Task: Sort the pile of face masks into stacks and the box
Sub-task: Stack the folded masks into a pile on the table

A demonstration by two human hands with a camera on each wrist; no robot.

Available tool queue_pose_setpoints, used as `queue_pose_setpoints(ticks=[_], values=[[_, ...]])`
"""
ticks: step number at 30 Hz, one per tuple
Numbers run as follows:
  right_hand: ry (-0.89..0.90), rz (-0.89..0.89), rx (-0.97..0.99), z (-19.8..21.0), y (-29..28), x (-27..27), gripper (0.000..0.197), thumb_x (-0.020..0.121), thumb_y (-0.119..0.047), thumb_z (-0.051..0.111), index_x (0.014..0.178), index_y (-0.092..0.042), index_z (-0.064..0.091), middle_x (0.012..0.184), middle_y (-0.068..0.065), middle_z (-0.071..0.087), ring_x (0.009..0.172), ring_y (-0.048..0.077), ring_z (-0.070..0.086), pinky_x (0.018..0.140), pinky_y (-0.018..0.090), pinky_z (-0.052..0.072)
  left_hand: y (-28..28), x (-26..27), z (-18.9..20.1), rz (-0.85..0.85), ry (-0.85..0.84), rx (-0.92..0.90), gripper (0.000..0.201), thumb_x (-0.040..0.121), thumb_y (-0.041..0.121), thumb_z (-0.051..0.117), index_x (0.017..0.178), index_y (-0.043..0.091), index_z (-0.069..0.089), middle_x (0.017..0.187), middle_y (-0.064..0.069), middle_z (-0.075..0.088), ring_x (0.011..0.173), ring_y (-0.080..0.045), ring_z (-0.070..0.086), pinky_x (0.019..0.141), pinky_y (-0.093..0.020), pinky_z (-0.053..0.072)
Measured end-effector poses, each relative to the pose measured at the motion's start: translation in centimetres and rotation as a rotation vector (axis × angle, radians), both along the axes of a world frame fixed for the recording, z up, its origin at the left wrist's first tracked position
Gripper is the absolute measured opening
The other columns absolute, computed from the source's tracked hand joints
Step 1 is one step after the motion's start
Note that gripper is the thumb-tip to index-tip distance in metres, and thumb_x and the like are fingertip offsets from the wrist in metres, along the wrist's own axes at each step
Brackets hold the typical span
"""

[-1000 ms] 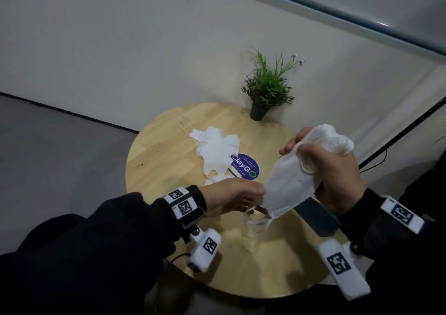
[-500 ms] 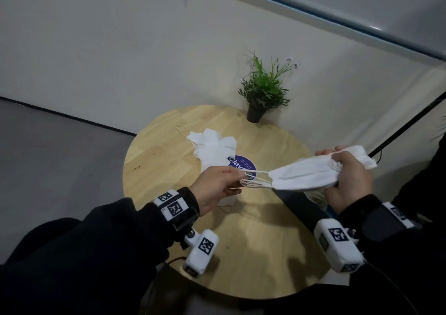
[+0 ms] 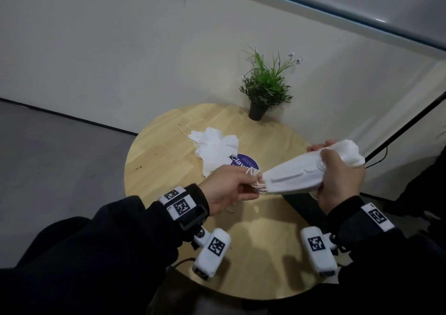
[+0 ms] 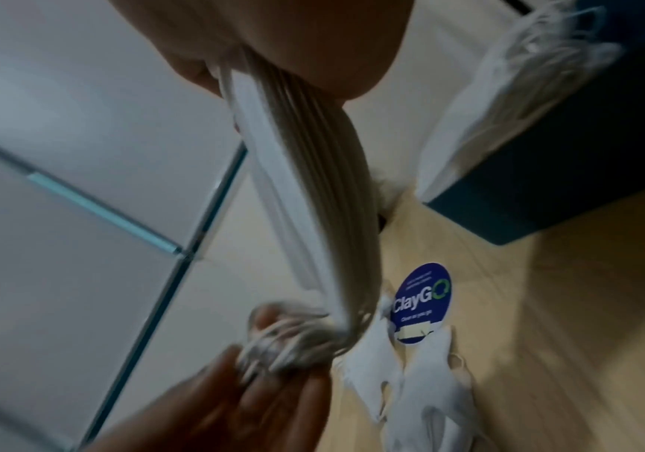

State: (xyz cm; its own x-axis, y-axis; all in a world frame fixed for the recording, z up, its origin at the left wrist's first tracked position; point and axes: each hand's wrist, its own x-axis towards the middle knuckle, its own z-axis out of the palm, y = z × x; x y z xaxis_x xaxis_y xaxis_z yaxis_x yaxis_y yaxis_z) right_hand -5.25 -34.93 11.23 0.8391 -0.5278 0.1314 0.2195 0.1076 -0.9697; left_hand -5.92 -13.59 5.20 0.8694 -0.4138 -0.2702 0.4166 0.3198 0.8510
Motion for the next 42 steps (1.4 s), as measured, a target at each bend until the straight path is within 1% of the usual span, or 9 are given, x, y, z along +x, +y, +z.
queue_pose_setpoints(ticks=[4, 8, 14, 19, 24, 27, 34, 38, 42], values=[[-0.111, 0.308, -0.205, 1.0, 2.8, -2.1, 0.028, 0.088, 0.009, 0.054, 0.096, -0.013, 0.069, 0.108, 0.028, 0.072, 0.096, 0.039, 0.069, 0.086, 0.056, 0.057, 0.7, -0.3, 0.6, -0.134, -0.233, 0.152, 0.029, 0.095, -0.011, 0.058, 0.121, -0.006, 0.07, 0.114, -0.026, 0.073, 0.101, -0.026, 0.071, 0.089, -0.027, 0.06], [-0.121, 0.431, -0.202, 0.3, 4.4, -2.7, 0.017, 0.086, -0.001, 0.061, 0.099, -0.01, 0.069, 0.109, 0.027, 0.071, 0.099, 0.044, 0.066, 0.091, 0.064, 0.052, 2.0, -0.6, 1.3, -0.201, -0.464, 0.392, 0.033, 0.099, -0.005, 0.057, 0.123, 0.009, 0.074, 0.114, -0.008, 0.078, 0.107, -0.015, 0.074, 0.088, -0.026, 0.06], [0.043, 0.469, 0.102, -0.3, 5.6, -2.9, 0.02, 0.095, 0.007, 0.051, 0.105, -0.008, 0.062, 0.1, 0.022, 0.069, 0.099, 0.032, 0.07, 0.086, 0.045, 0.059, 3.3, -0.6, 1.3, -0.165, -0.63, 0.599, 0.011, 0.084, 0.003, 0.075, 0.088, 0.01, 0.082, 0.078, -0.006, 0.078, 0.072, -0.02, 0.075, 0.071, -0.034, 0.063], [0.256, 0.554, 0.291, -0.8, 5.3, -2.5, 0.015, 0.098, -0.003, 0.052, 0.108, -0.011, 0.061, 0.099, 0.016, 0.073, 0.097, 0.027, 0.073, 0.08, 0.039, 0.061, 3.5, 0.2, 1.0, -0.179, -0.673, 0.66, 0.022, 0.069, 0.021, 0.094, 0.071, 0.025, 0.072, 0.088, 0.0, 0.073, 0.079, -0.015, 0.06, 0.074, -0.026, 0.047], [0.345, 0.721, 0.31, -0.8, 4.9, -2.2, 0.018, 0.097, -0.005, 0.052, 0.114, -0.008, 0.058, 0.106, 0.017, 0.074, 0.099, 0.031, 0.074, 0.09, 0.047, 0.06, 3.1, 0.8, -0.4, -0.353, -0.355, 0.35, 0.063, 0.07, 0.004, 0.091, 0.12, 0.02, 0.055, 0.118, -0.007, 0.072, 0.106, -0.024, 0.072, 0.081, -0.037, 0.057], [0.261, 0.723, 0.079, -0.9, 4.9, -1.9, 0.023, 0.093, -0.002, 0.061, 0.116, -0.002, 0.061, 0.114, 0.02, 0.073, 0.106, 0.033, 0.072, 0.092, 0.049, 0.06, 2.5, 1.0, -1.0, -0.436, -0.29, 0.223, 0.074, 0.076, -0.003, 0.083, 0.138, 0.022, 0.052, 0.113, -0.016, 0.076, 0.104, -0.033, 0.073, 0.082, -0.038, 0.057], [0.308, 0.779, -0.197, -2.0, 2.4, 0.9, 0.061, 0.078, -0.03, 0.087, 0.132, -0.012, 0.064, 0.129, 0.014, 0.071, 0.123, 0.036, 0.066, 0.107, 0.057, 0.051, 2.3, 2.7, -2.5, -0.321, -0.307, 0.25, 0.036, 0.084, -0.009, 0.076, 0.114, 0.011, 0.073, 0.111, -0.006, 0.078, 0.103, -0.02, 0.073, 0.089, -0.036, 0.059], [0.33, 0.454, -0.295, -1.8, -1.0, 3.3, 0.075, 0.07, -0.056, 0.087, 0.132, -0.021, 0.065, 0.133, 0.004, 0.068, 0.125, 0.023, 0.062, 0.111, 0.05, 0.047, 3.0, 4.2, -3.3, -0.184, -0.281, 0.266, 0.038, 0.082, -0.014, 0.075, 0.111, 0.012, 0.072, 0.1, 0.001, 0.079, 0.094, -0.014, 0.075, 0.08, -0.029, 0.061], [0.544, 0.175, -0.897, -2.4, -5.6, 6.9, 0.092, 0.076, -0.062, 0.081, 0.149, -0.017, 0.047, 0.155, 0.008, 0.048, 0.138, 0.027, 0.049, 0.112, 0.041, 0.042, 3.5, 5.5, -5.9, -0.173, -0.13, 0.286, 0.032, 0.086, -0.014, 0.072, 0.113, 0.004, 0.069, 0.102, -0.01, 0.078, 0.084, -0.019, 0.076, 0.075, -0.032, 0.062]])
